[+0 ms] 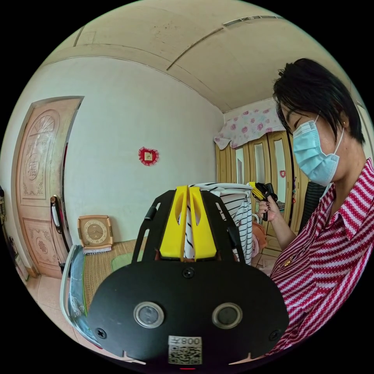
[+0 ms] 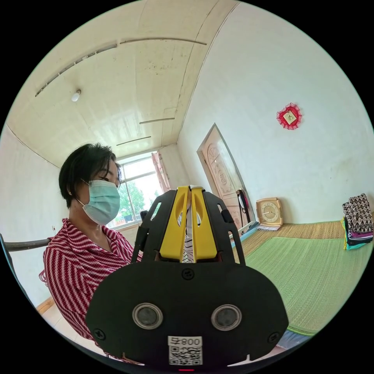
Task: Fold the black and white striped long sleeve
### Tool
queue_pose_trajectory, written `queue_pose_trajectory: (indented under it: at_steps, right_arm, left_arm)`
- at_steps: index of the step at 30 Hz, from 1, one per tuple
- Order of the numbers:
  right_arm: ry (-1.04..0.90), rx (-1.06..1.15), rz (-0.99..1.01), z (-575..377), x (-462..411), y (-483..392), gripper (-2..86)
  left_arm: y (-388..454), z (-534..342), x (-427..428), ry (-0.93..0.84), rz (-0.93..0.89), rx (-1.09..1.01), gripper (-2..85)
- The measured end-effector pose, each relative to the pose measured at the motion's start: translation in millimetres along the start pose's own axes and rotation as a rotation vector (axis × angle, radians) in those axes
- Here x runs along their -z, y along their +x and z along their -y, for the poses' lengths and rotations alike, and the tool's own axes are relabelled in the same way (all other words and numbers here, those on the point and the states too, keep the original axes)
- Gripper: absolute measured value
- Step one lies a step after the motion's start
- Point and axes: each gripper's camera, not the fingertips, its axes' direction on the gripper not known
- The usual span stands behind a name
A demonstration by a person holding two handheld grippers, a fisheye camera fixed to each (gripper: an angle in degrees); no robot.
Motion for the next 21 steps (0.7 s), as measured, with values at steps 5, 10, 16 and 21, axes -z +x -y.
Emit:
queue_pose_trajectory:
  at_steps: [5, 10, 16, 21]
  right_arm:
    - [0.0, -0.003, 0.0, 3, 6, -7, 0.5]
    - [-0.001, -0.002, -0.001, 8, 12, -18, 0.5]
    - [-0.005, -0.002, 0.0, 13, 20, -31, 0.5]
    - [-0.006, -0.006, 0.001, 16, 27, -41, 0.5]
  left_arm:
    - [1, 5, 0, -0.001, 0.001, 0.001, 0.4]
    - [2, 10, 1, -0.001, 0.001, -0.002, 0.4]
    - [1, 18, 2, -0.001, 0.001, -0.002, 0.3]
    - [0, 24, 2, -0.003, 0.002, -0.005, 0.3]
